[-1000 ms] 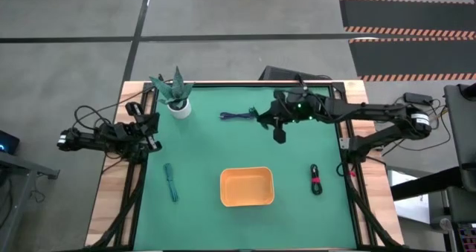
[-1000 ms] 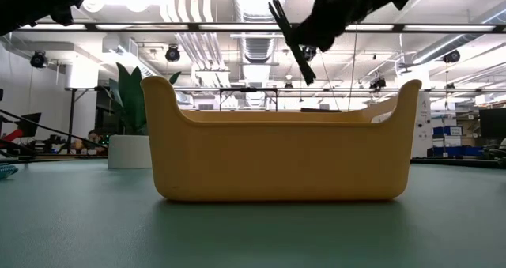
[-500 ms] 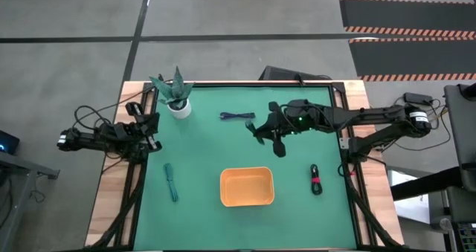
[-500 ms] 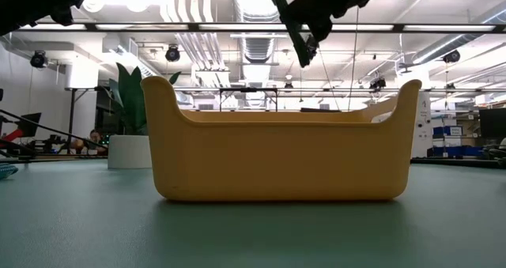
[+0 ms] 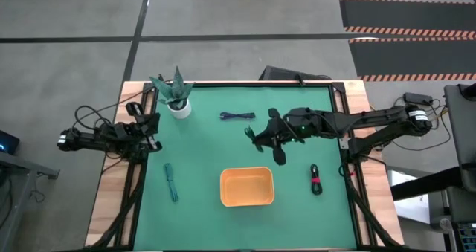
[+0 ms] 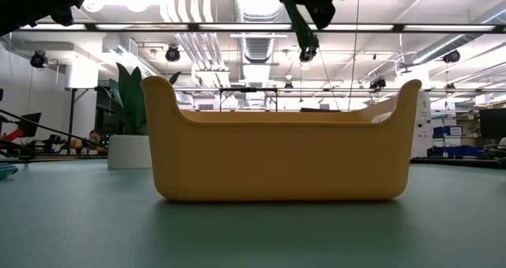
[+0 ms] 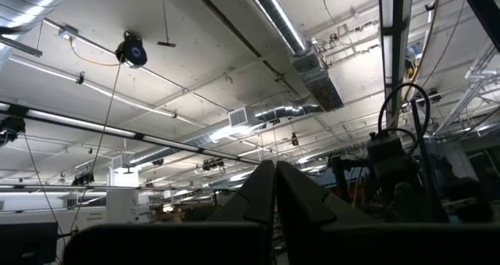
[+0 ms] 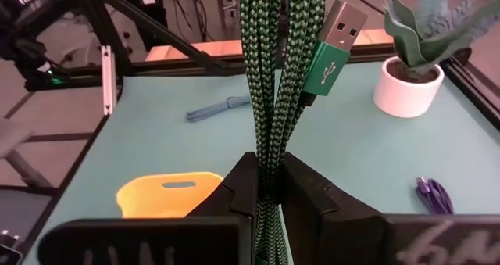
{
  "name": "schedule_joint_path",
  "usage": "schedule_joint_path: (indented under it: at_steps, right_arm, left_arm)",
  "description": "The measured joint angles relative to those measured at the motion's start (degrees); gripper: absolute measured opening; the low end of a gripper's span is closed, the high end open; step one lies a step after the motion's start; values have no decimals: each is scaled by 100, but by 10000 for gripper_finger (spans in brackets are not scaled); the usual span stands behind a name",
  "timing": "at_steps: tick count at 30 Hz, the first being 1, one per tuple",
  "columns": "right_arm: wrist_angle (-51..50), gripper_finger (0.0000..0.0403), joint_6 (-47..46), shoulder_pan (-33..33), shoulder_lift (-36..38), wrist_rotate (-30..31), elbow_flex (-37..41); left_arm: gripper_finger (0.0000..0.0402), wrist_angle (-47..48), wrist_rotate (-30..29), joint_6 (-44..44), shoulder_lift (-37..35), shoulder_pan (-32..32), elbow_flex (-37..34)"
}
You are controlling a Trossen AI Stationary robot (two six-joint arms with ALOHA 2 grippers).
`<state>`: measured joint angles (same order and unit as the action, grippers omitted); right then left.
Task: Pick and place USB-C Cables
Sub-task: Put the green charger cable into the yellow bin
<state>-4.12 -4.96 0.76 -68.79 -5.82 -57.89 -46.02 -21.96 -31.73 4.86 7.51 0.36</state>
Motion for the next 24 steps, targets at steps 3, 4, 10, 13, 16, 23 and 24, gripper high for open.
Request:
schedule_joint_path:
  at_steps: [3, 4, 10, 13, 16, 23, 24]
  right_arm:
    - [-47, 27, -49, 65, -45, 119, -107]
    - [-124, 27, -45, 76, -61, 150, -162]
    - [-834, 27, -91, 140, -405, 197, -568]
    - [-1268, 27, -46, 166, -648, 194, -923]
    - [-1835, 27, -49, 179, -912, 192, -1335]
    - [-3246, 27, -150, 261, -1571, 194, -2427]
    - [-3413, 27, -168, 286, -1670, 194, -2572]
  left_arm:
    - [0, 0, 0, 0, -1, -2, -1]
    - [0, 1, 0, 0, 0, -2, 0]
    - [0, -1, 0, 0, 5, 0, 0]
    - [0, 26, 0, 0, 20, 0, 0]
    - [0, 43, -2, 0, 33, 0, 0]
    - [0, 55, -7, 0, 35, 0, -2]
    - [0, 53, -8, 0, 35, 0, 0]
